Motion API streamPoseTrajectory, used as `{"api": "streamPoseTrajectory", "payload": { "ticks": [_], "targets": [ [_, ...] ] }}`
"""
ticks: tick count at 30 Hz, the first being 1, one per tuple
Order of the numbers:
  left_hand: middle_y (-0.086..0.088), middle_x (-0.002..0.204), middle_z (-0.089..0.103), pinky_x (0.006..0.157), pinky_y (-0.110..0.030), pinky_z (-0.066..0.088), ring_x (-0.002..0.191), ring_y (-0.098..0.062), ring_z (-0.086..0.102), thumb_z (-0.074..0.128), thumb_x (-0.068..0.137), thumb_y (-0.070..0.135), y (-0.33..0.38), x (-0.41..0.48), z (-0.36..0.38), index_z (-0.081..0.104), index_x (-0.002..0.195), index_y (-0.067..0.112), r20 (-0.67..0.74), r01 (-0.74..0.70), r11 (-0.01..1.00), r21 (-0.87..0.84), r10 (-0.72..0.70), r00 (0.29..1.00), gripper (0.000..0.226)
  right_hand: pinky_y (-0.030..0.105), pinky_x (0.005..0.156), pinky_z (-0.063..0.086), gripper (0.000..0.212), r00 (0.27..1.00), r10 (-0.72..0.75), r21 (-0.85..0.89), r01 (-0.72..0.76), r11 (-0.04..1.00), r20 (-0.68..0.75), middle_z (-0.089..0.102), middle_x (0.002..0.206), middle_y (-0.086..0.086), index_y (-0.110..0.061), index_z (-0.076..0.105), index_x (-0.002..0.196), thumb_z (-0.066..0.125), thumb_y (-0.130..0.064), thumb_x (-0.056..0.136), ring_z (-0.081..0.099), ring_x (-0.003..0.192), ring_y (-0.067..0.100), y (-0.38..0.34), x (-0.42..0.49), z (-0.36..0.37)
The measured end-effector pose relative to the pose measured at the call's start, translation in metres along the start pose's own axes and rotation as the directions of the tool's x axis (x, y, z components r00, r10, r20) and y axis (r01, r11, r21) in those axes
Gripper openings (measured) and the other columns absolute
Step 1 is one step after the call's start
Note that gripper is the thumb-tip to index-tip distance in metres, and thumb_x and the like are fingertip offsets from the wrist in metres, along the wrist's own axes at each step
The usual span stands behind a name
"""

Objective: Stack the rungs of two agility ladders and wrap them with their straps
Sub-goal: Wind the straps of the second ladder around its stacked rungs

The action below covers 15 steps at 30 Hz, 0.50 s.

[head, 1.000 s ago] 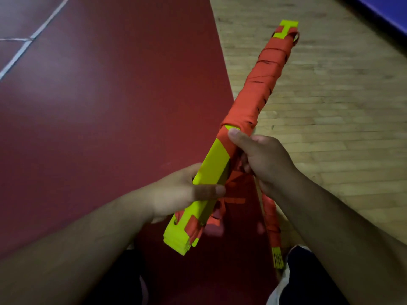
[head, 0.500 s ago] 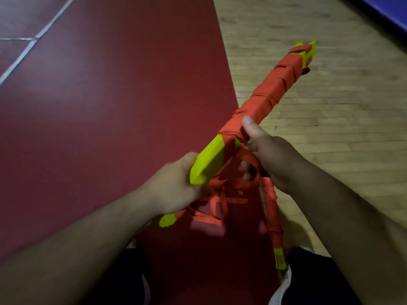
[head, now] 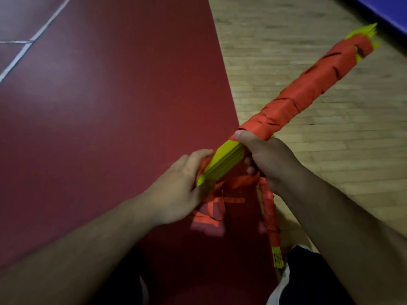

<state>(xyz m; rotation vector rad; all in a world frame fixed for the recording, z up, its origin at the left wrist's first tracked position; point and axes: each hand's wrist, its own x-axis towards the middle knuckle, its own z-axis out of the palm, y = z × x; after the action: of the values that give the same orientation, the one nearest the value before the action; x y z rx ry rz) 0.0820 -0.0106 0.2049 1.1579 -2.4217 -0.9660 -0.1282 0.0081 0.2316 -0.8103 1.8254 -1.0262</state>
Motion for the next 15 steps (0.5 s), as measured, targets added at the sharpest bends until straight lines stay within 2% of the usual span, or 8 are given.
{"api": "streamPoseTrajectory", "payload": {
  "ticks": [2, 4, 6, 7, 9, 11, 13, 15],
  "targets": [
    [0.004, 0.113, 0.062, 0.078, -0.018, 0.047, 0.088, 0.001, 0.063, 0.073, 0.085, 0.040, 0.002, 0.005, -0.010, 0.030, 0.142, 0.036, 0.047, 0.148, 0.971, -0.190, -0.141, 0.989, 0.072, 0.031, 0.050, 0.039, 0.041, 0.999, 0.002, 0.087, -0.005, 0.996, 0.034, 0.055, 0.051, 0.000, -0.013, 0.067, 0.072, 0.071, -0.054, 0.066, 0.050, 0.044, 0.015, 0.002, 0.002, 0.000],
    [0.004, 0.099, 0.069, 0.075, -0.021, 0.053, 0.081, -0.004, 0.068, 0.077, 0.076, 0.042, 0.004, 0.007, -0.021, 0.042, 0.136, 0.028, 0.224, 0.315, 0.872, -0.374, -0.245, 0.943, 0.070, 0.033, 0.051, 0.037, 0.038, 0.995, -0.028, 0.141, 0.015, 0.990, 0.094, 0.053, 0.054, 0.003, -0.013, 0.065, 0.071, 0.071, -0.050, 0.065, 0.048, 0.047, 0.017, 0.004, 0.004, 0.001],
    [-0.003, 0.092, 0.074, 0.075, -0.031, 0.056, 0.081, -0.019, 0.070, 0.070, 0.078, 0.033, 0.006, 0.004, -0.025, 0.059, 0.120, 0.013, 0.466, 0.399, 0.766, -0.504, -0.148, 0.873, 0.047, 0.035, 0.052, 0.036, 0.040, 0.986, -0.077, 0.176, 0.050, 0.983, 0.147, 0.052, 0.058, 0.008, -0.012, 0.064, 0.071, 0.071, -0.050, 0.063, 0.047, 0.050, 0.020, 0.006, 0.003, 0.002],
    [-0.008, 0.089, 0.073, 0.073, -0.034, 0.056, 0.078, -0.023, 0.068, 0.068, 0.081, 0.027, 0.006, 0.002, -0.026, 0.065, 0.110, 0.008, 0.533, 0.417, 0.722, -0.552, -0.079, 0.842, 0.035, 0.034, 0.051, 0.036, 0.042, 0.981, -0.103, 0.177, 0.073, 0.981, 0.164, 0.052, 0.059, 0.011, -0.012, 0.063, 0.071, 0.071, -0.052, 0.062, 0.046, 0.051, 0.022, 0.006, 0.002, 0.004],
    [-0.020, 0.089, 0.070, 0.072, -0.038, 0.056, 0.077, -0.028, 0.067, 0.068, 0.082, 0.020, 0.007, -0.001, -0.024, 0.069, 0.101, 0.006, 0.526, 0.412, 0.667, -0.621, -0.036, 0.850, 0.024, 0.031, 0.049, 0.037, 0.050, 0.972, -0.153, 0.144, 0.128, 0.981, 0.178, 0.051, 0.057, 0.012, -0.009, 0.063, 0.071, 0.068, -0.058, 0.062, 0.047, 0.051, 0.025, 0.002, 0.001, 0.006],
    [-0.035, 0.101, 0.065, 0.077, -0.049, 0.056, 0.085, -0.040, 0.067, 0.070, 0.080, 0.017, 0.007, -0.001, -0.021, 0.065, 0.108, 0.001, 0.443, 0.376, 0.651, -0.659, -0.069, 0.894, 0.033, 0.029, 0.049, 0.040, 0.062, 0.969, -0.186, 0.060, 0.178, 0.982, 0.165, 0.055, 0.055, 0.011, -0.002, 0.064, 0.072, 0.064, -0.064, 0.067, 0.051, 0.049, 0.025, -0.004, 0.002, 0.005],
    [-0.040, 0.107, 0.062, 0.082, -0.058, 0.054, 0.092, -0.052, 0.065, 0.075, 0.080, 0.015, 0.006, 0.000, -0.018, 0.060, 0.111, -0.004, 0.389, 0.348, 0.689, -0.636, -0.103, 0.916, 0.039, 0.030, 0.051, 0.044, 0.075, 0.971, -0.174, -0.062, 0.186, 0.981, 0.165, 0.061, 0.057, 0.010, 0.002, 0.067, 0.078, 0.060, -0.072, 0.072, 0.057, 0.048, 0.024, -0.009, 0.003, 0.003],
    [-0.032, 0.102, 0.068, 0.082, -0.053, 0.057, 0.092, -0.051, 0.066, 0.079, 0.082, 0.014, 0.004, 0.000, -0.015, 0.061, 0.108, -0.002, 0.326, 0.315, 0.766, -0.561, -0.145, 0.934, 0.036, 0.033, 0.051, 0.049, 0.078, 0.975, -0.145, -0.214, 0.179, 0.960, 0.168, 0.066, 0.056, 0.009, -0.002, 0.069, 0.076, 0.058, -0.079, 0.076, 0.063, 0.048, 0.025, -0.010, 0.002, 0.001]
  ]
}}
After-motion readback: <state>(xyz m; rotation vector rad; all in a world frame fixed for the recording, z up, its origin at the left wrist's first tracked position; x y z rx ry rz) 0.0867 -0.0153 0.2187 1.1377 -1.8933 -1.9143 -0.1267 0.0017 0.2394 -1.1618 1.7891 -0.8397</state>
